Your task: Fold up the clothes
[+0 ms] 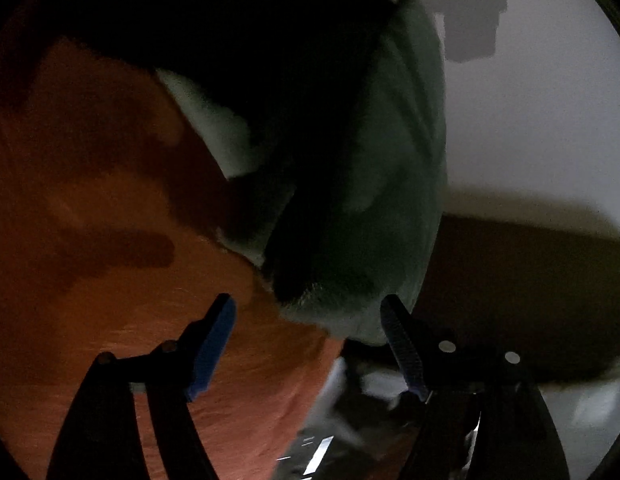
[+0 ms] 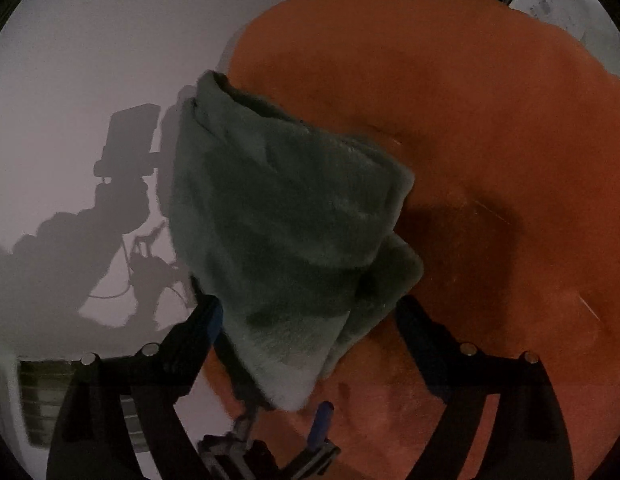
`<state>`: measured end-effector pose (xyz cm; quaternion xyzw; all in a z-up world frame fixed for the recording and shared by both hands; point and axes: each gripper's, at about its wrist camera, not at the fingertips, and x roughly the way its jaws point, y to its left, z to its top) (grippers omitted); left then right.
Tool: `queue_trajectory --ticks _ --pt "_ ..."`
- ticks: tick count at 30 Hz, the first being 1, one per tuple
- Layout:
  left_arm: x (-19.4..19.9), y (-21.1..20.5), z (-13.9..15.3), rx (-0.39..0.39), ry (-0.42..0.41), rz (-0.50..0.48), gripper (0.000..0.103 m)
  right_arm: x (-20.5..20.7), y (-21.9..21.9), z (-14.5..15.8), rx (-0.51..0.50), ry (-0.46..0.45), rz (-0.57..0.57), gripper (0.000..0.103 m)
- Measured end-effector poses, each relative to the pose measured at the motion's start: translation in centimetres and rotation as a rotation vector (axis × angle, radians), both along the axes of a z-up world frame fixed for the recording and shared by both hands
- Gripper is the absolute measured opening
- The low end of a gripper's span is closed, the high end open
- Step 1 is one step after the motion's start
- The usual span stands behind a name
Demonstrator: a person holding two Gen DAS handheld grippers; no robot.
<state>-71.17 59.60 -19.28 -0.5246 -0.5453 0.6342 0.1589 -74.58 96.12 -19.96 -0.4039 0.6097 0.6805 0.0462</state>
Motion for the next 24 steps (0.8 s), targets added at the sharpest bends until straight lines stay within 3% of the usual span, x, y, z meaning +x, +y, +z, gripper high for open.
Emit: queue_trajectory --ticks 5,6,7,8,9,10,13,15,17,18,20,22,24 --pt "-1.7 1.0 -1.4 -0.004 0.002 0.074 0.075 -2.9 -1.5 -2.1 -0.049 -0.029 0.013 0.088" --pt "-1.9 1.0 -1.0 -0.02 0.023 0.078 0.07 -3.3 -1.6 -2.5 -0.063 -0.022 0.0 0.088" --pt "-2.1 1.0 -0.5 -0.041 0.045 0.081 0.055 -3.6 -1.6 -2.6 -0.077 -0.003 -0.022 0.084" --pt "-2.3 1.1 0.0 -0.075 0.062 0.074 0.048 -3.9 -1.7 -2.6 -0.084 0.014 -0.037 0.067" --pt "-2.3 1.1 0.6 -0.106 0.083 0.063 0.043 -4.3 -1.8 -2.3 -0.08 0.028 -0.04 0.056" --pt "-2.3 1.1 1.2 -0.134 0.105 0.052 0.037 -4.7 -1.9 -1.9 -0.072 0.04 -0.042 0.054" --pt "-2.2 -0.1 3.6 -0.134 0.14 0.073 0.034 -5.4 -2.3 -0.4 -0.095 0.095 -0.06 0.041" --pt "-2.2 -0.9 6.3 -0.147 0.251 0.074 0.034 -5.8 -2.5 0.3 -0.144 0.147 -0.08 0.036" --pt "-2.3 0.2 7.0 -0.313 0.334 -0.011 0.034 -6.5 -2.7 0.1 -0.12 0.163 -0.084 0.036" --pt "-2.6 0.5 5.9 -0.336 0.307 -0.046 0.034 -6.8 -2.7 -0.7 -0.116 0.146 -0.094 0.036" --pt "-2.6 -0.3 1.8 -0.304 0.164 -0.074 0.034 -7.6 -2.5 -3.8 -0.172 0.082 -0.116 0.037" --pt "-2.4 -1.3 0.1 -0.221 0.129 -0.074 0.04 -8.4 -2.1 -6.0 -0.225 0.045 -0.12 0.042" --pt "-1.7 -2.2 0.3 -0.198 0.117 -0.086 0.043 -9.0 -1.6 -5.1 -0.145 0.039 -0.056 0.056"
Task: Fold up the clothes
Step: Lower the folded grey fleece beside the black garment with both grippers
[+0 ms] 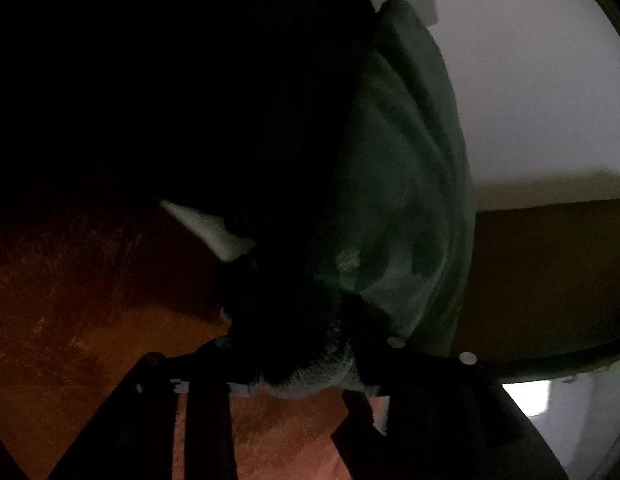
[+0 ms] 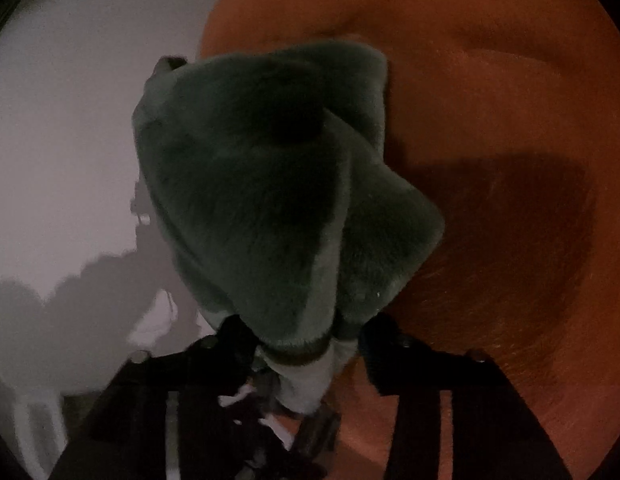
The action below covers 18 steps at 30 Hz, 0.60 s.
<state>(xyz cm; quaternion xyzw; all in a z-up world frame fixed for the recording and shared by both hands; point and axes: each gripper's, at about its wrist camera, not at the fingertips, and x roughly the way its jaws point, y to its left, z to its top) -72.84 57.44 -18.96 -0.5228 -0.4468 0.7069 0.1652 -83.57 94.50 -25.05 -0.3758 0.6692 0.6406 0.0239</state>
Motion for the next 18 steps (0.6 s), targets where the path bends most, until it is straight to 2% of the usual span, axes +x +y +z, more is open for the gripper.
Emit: queue_trajectory --ticks 2,4,6,7,9,11,13,14,15,16,17,18 --pt "1.4 -0.5 1.0 -0.035 0.008 -0.064 0.046 -0.5 0.7 2.1 0.154 -0.047 0.079 0.068" --pt "2.8 -1.2 2.1 -0.122 -0.004 -0.157 0.048 -0.9 1.4 4.2 0.305 -0.101 0.143 0.069" --pt "3.8 -2.4 3.4 -0.166 -0.006 -0.206 0.048 -1.0 2.4 7.2 0.442 -0.123 0.157 0.069" --pt "4.0 -3.1 4.5 -0.182 0.009 -0.214 0.048 -1.3 2.8 9.0 0.508 -0.114 0.16 0.069" --pt "3.0 -3.5 7.5 -0.236 0.08 -0.225 0.048 -3.3 2.7 12.8 0.654 -0.039 0.195 0.069" --pt "0.6 -2.0 10.6 -0.265 0.165 -0.271 0.05 -5.5 2.0 16.2 0.793 0.036 0.249 0.069" --pt "-2.2 -1.5 11.6 -0.257 0.223 -0.278 0.057 -6.3 0.3 16.5 0.855 0.061 0.346 0.052" --pt "-4.2 -0.5 12.3 -0.263 0.245 -0.275 0.058 -6.7 -0.5 16.6 0.886 0.074 0.395 0.026" --pt "-6.1 0.2 12.7 -0.273 0.274 -0.283 0.058 -7.8 -1.3 16.1 0.906 0.066 0.443 0.012" --pt "-7.3 1.2 12.9 -0.302 0.308 -0.298 0.058 -10.0 -2.2 14.8 0.911 0.026 0.489 0.011" --pt "-8.7 2.2 12.6 -0.376 0.327 -0.311 0.058 -9.7 -3.7 13.8 0.917 -0.01 0.532 0.01" --pt "-9.4 3.2 11.7 -0.443 0.309 -0.331 0.058 -7.6 -5.2 13.1 0.926 -0.049 0.569 0.01"
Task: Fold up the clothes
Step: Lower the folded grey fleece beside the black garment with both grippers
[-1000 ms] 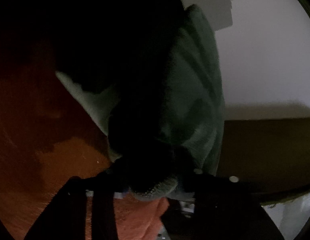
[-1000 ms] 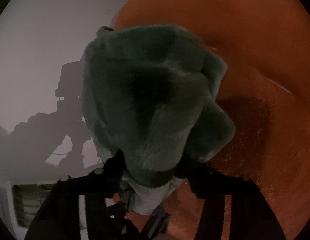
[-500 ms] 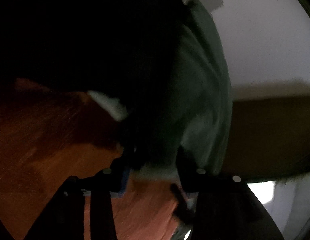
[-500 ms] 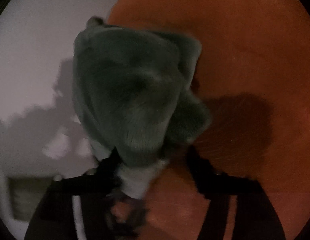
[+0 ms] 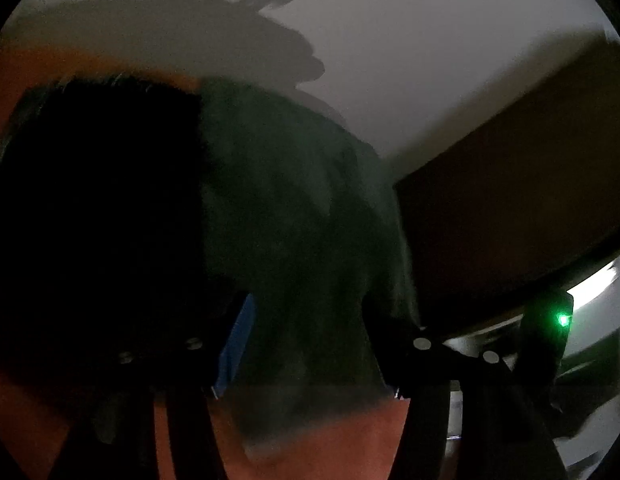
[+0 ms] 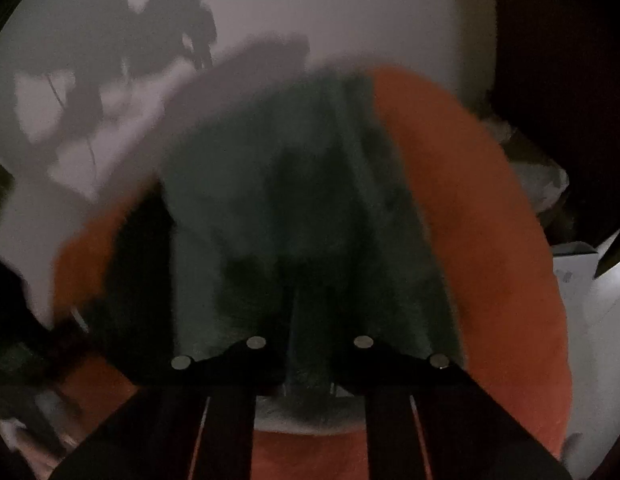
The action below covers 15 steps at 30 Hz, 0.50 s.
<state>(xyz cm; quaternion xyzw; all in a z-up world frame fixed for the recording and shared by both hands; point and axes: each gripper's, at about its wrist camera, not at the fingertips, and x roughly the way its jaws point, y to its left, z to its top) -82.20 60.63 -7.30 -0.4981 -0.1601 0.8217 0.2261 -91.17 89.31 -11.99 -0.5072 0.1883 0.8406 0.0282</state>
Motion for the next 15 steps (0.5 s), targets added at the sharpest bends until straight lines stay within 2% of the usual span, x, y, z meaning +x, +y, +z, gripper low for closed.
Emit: queue_trajectory --ticks 2,3,5,7,10,11,12,13,15 --pt "-0.8 2.0 -2.3 -0.135 -0.036 -0.015 0.058 -0.2 0.7 -1.6 0.039 -0.061 -0.025 0.004" --pt "-0.4 1.7 -3.0 -0.138 -0.062 -0.017 0.058 0.0 1.2 -2.0 0.056 -0.08 -0.049 0.004" --pt "0.8 0.5 -4.3 -0.108 -0.117 -0.017 0.058 0.0 2.4 -2.5 0.051 -0.119 -0.102 0.004" --pt "3.7 -1.7 -4.1 -0.054 -0.119 0.02 0.058 -0.2 3.3 -1.2 -0.021 -0.124 -0.121 0.007" --pt "6.6 -3.5 -3.7 0.047 -0.143 0.069 0.059 -2.7 1.4 3.5 -0.052 -0.013 0.044 0.007" --pt "7.1 -3.6 -3.7 0.085 -0.145 0.075 0.061 -4.1 0.0 4.5 -0.056 -0.006 0.123 0.019" --pt "7.6 -3.5 -3.7 0.124 -0.145 0.078 0.064 -5.9 -1.5 5.3 -0.049 -0.005 0.197 0.042" --pt "7.6 -3.2 -3.7 0.12 -0.14 0.087 0.065 -8.1 -3.4 5.7 -0.02 -0.012 0.256 0.05" --pt "7.7 -2.5 -4.2 0.117 -0.142 0.101 0.065 -11.6 -6.8 5.4 0.036 -0.066 0.342 0.053"
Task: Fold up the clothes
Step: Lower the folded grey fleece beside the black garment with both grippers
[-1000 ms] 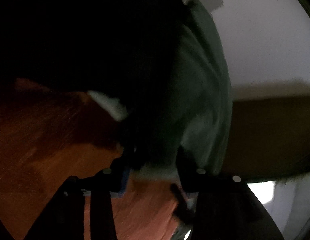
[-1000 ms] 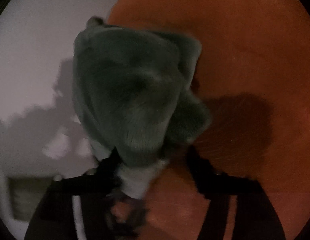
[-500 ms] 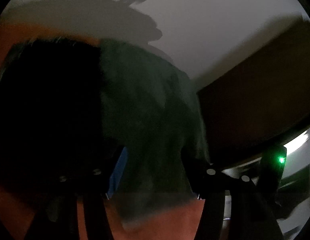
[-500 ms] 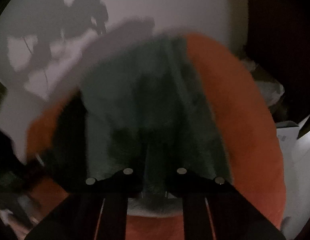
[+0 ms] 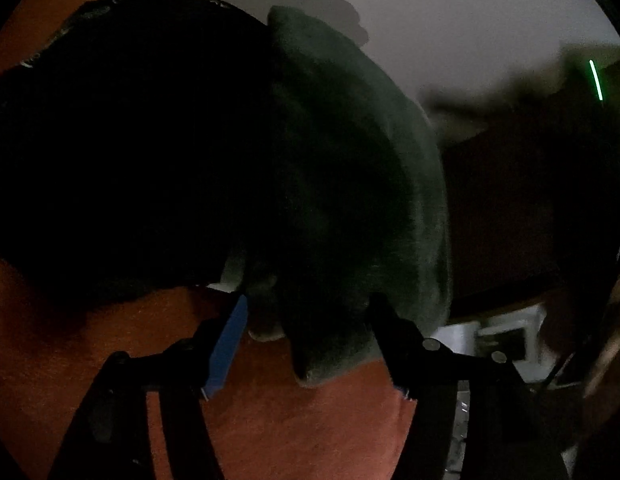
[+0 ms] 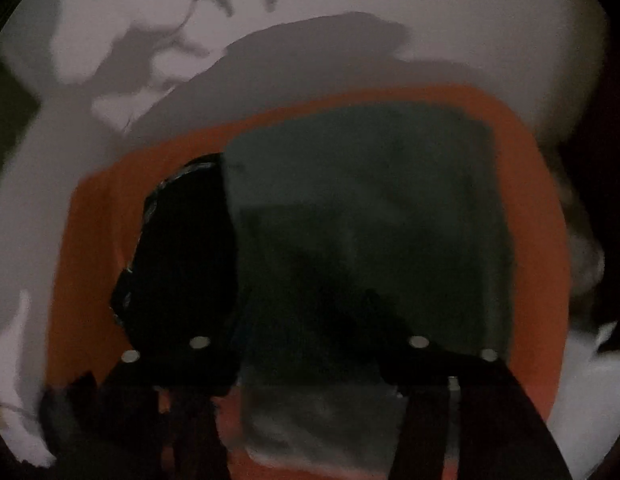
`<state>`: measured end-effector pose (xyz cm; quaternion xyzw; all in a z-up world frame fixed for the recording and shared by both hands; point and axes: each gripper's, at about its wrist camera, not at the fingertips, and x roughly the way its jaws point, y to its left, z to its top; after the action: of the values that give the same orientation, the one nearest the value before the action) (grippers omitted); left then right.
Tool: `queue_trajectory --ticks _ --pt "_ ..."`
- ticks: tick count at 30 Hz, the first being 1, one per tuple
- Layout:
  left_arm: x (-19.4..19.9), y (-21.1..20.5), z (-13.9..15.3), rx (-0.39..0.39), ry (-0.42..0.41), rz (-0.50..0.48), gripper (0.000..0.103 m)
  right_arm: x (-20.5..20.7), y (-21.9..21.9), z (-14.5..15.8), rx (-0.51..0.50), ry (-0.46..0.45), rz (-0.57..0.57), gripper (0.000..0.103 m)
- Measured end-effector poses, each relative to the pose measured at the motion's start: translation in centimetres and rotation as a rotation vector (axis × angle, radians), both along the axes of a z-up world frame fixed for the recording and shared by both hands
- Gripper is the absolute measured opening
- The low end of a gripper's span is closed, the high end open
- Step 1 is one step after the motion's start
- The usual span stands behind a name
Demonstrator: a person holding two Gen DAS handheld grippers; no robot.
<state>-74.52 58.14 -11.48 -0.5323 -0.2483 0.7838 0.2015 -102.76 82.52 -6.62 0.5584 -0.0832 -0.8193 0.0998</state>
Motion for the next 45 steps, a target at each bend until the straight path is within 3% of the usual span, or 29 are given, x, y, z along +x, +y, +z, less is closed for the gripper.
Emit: queue_trajectory --ticks 3,4,6,8,10,11,12,15,17,20,22,24,25,28,31,35,38,42,45 --pt "-0.4 0.9 -1.3 0.048 -0.034 0.005 0.063 -3.2 -4.4 -0.8 0.084 -0.101 0.115 0.052" --pt "-0.5 0.9 -1.5 0.053 -0.043 0.007 0.063 -2.3 -5.4 -0.4 0.109 -0.132 0.132 0.051" --pt "-0.3 1.0 -2.0 0.055 -0.044 0.001 0.063 -4.5 -7.0 -1.4 0.167 -0.178 0.139 0.051" --pt "-0.1 1.1 -2.7 0.073 -0.057 -0.02 0.049 -6.6 -8.3 -2.5 0.234 -0.2 0.139 0.051" --pt "0.2 1.2 -3.1 0.088 -0.057 -0.038 0.026 -8.5 -9.3 -3.4 0.297 -0.214 0.139 0.034" --pt "0.5 1.2 -3.0 0.083 -0.044 -0.041 0.023 -8.7 -9.3 -3.6 0.32 -0.223 0.138 0.015" --pt "0.8 1.1 -2.7 0.076 -0.03 -0.041 0.02 -9.0 -9.3 -3.9 0.343 -0.232 0.136 0.005" --pt "1.5 0.4 -2.3 0.068 -0.015 -0.033 0.019 -10.3 -9.6 -4.4 0.33 -0.21 0.086 0.004" --pt "3.1 -1.1 -1.8 0.074 -0.024 -0.029 0.02 -9.4 -7.3 -3.5 0.278 -0.187 0.044 0.004" --pt "3.9 -1.0 -4.7 0.106 -0.061 -0.023 0.025 -7.5 -5.8 -2.5 0.181 -0.195 0.043 0.005" --pt "3.9 -2.1 -4.6 0.128 -0.059 -0.008 0.029 -5.1 -4.8 -0.2 0.121 -0.135 0.056 0.015" --pt "3.5 -3.1 -4.1 0.143 -0.04 -0.001 0.03 -1.8 -2.2 2.7 0.056 -0.051 0.014 0.04" --pt "3.6 -3.6 -3.7 0.158 -0.025 -0.012 0.031 0.0 -0.6 4.4 0.018 -0.006 -0.014 0.043" --pt "3.7 -5.2 -2.2 0.104 0.014 -0.075 0.032 4.6 4.4 7.6 -0.107 0.089 -0.116 0.044" --pt "3.1 -6.9 -0.6 0.043 0.036 -0.144 0.034 8.0 9.7 8.8 -0.207 0.122 -0.224 0.044" --pt "3.4 -6.7 0.5 -0.083 0.07 -0.253 0.038 11.1 15.2 8.3 -0.248 0.163 -0.361 0.044" --pt "2.5 -5.3 1.2 -0.144 0.08 -0.271 0.038 12.5 16.7 5.9 -0.274 0.09 -0.369 0.044" --pt "-0.4 -3.8 3.3 -0.149 0.112 -0.225 0.039 13.8 14.8 0.3 -0.195 -0.02 -0.297 0.044" --pt "-3.0 -1.6 4.7 -0.216 0.184 -0.227 0.048 15.9 12.2 -2.8 -0.112 -0.01 -0.225 0.043"
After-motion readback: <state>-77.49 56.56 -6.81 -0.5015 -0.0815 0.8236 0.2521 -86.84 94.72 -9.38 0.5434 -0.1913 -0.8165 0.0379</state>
